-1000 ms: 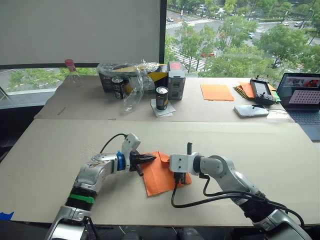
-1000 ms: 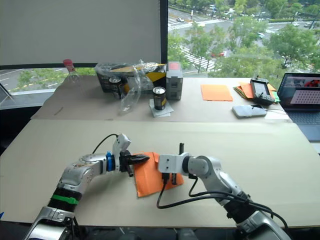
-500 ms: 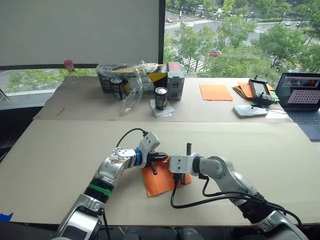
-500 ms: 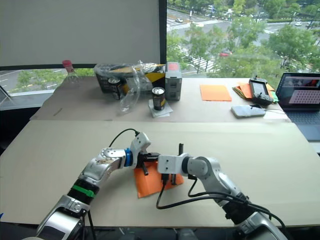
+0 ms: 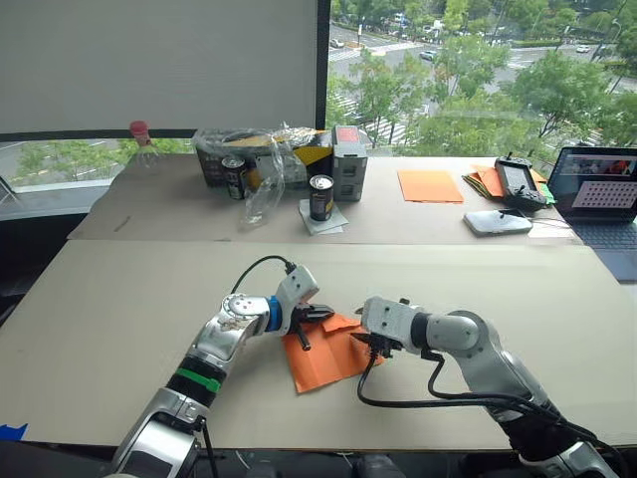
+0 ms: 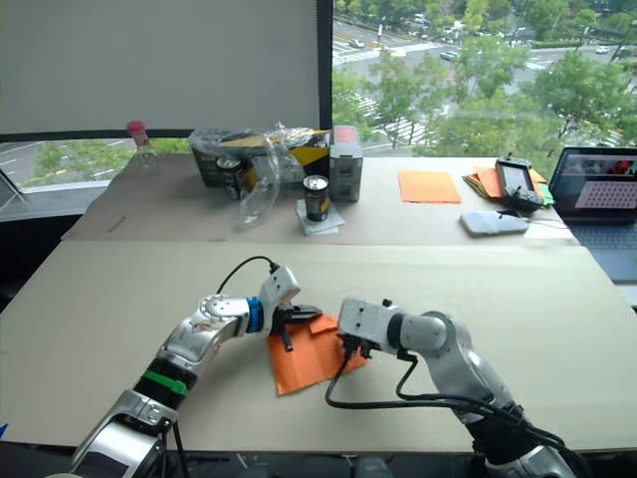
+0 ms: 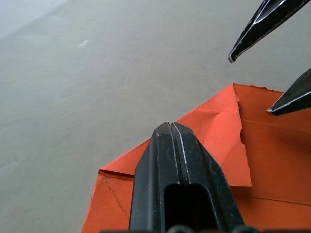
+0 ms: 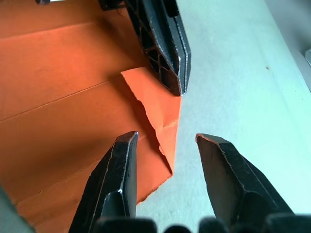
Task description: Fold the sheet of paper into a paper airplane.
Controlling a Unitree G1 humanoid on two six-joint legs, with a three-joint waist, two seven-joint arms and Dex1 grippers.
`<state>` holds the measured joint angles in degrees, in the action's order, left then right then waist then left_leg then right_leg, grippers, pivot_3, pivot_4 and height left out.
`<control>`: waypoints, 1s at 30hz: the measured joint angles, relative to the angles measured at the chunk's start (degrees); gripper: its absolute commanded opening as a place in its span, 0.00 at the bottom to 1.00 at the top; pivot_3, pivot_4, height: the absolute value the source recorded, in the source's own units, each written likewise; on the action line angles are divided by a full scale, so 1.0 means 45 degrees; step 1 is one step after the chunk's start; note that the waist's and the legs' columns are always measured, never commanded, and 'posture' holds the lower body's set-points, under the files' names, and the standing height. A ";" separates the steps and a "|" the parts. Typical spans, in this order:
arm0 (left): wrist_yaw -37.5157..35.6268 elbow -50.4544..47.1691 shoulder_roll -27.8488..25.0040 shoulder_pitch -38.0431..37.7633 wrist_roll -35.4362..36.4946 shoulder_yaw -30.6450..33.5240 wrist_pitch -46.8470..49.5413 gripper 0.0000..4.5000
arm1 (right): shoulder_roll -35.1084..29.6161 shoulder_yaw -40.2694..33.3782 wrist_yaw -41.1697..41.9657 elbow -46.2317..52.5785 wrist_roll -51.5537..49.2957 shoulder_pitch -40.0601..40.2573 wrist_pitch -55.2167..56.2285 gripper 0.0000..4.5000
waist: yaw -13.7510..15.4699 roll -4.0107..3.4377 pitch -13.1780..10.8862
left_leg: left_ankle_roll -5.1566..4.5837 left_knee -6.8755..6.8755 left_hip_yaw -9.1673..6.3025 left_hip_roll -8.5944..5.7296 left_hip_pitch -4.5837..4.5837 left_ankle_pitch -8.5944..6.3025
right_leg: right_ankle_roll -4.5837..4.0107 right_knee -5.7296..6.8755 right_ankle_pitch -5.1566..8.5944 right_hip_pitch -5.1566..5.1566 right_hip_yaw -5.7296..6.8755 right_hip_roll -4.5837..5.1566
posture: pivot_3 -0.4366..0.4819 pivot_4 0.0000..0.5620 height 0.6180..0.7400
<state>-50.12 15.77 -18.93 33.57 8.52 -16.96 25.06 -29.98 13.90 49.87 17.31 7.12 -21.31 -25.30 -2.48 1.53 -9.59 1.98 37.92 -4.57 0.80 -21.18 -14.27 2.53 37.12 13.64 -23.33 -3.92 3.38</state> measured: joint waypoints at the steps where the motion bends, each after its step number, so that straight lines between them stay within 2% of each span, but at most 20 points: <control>1: 0.0019 -0.0008 0.0032 -0.0044 0.0000 0.0020 0.0002 0.00 | 0.0227 -0.0334 -0.0109 0.0075 -0.0342 -0.0162 -0.0283 0.21 | 0.0003 0.0000 0.0000 | -0.0001 -0.0001 -0.0002 0.0001 0.0015 -0.0001 | 0.0002 -0.0004 0.0001 0.0020 0.0001 -0.0001 | 0.48 0.27 0.92; 4: 0.0028 -0.0063 0.0110 -0.0095 0.0000 0.0025 0.0015 0.00 | 0.0586 -0.0563 -0.0591 -0.0010 -0.0479 -0.0350 -0.0696 0.00 | 0.0010 0.0000 0.0000 | -0.0002 -0.0002 -0.0003 0.0000 0.0017 -0.0002 | 0.0005 -0.0011 0.0004 0.0027 0.0003 0.0000 | 0.48 0.27 0.92; 16: 0.0180 -0.0586 0.0101 -0.0432 -0.0001 0.0155 0.0285 0.00 | 0.2826 0.0224 -0.2548 -0.2323 -0.0889 0.0143 -0.1431 0.00 | 0.0006 -0.0002 0.0001 | -0.0006 -0.0006 -0.0001 0.0000 0.0015 -0.0005 | 0.0005 -0.0013 0.0004 0.0022 0.0002 0.0002 | 0.48 0.27 0.92; 22: 0.0261 -0.0652 0.0108 -0.0492 -0.0001 0.0165 0.0322 0.00 | 0.2807 0.0103 -0.3177 -0.1923 -0.0979 0.0650 -0.1653 0.00 | 0.0033 -0.0012 0.0037 | -0.0006 -0.0007 -0.0003 0.0000 0.0022 -0.0005 | 0.0010 -0.0015 0.0006 0.0033 0.0002 0.0002 | 0.48 0.27 0.92; 30: 0.0236 -0.0569 0.0156 -0.0490 -0.0001 0.0128 0.0319 0.00 | 0.1465 -0.0925 -0.3447 -0.0881 -0.1472 0.1969 -0.2079 0.00 | 0.0132 -0.0018 0.0085 | -0.0005 -0.0007 -0.0003 -0.0006 0.0029 -0.0006 | 0.0033 -0.0030 0.0021 0.0057 0.0002 0.0006 | 0.48 0.27 0.92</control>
<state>-49.05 13.20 -18.23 31.37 8.52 -16.39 26.49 -23.39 9.74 34.35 13.34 0.50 -12.45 -34.66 -1.89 1.45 -9.21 1.95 37.89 -4.58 0.77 -21.05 -14.30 2.67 36.99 13.73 -23.07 -3.91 3.41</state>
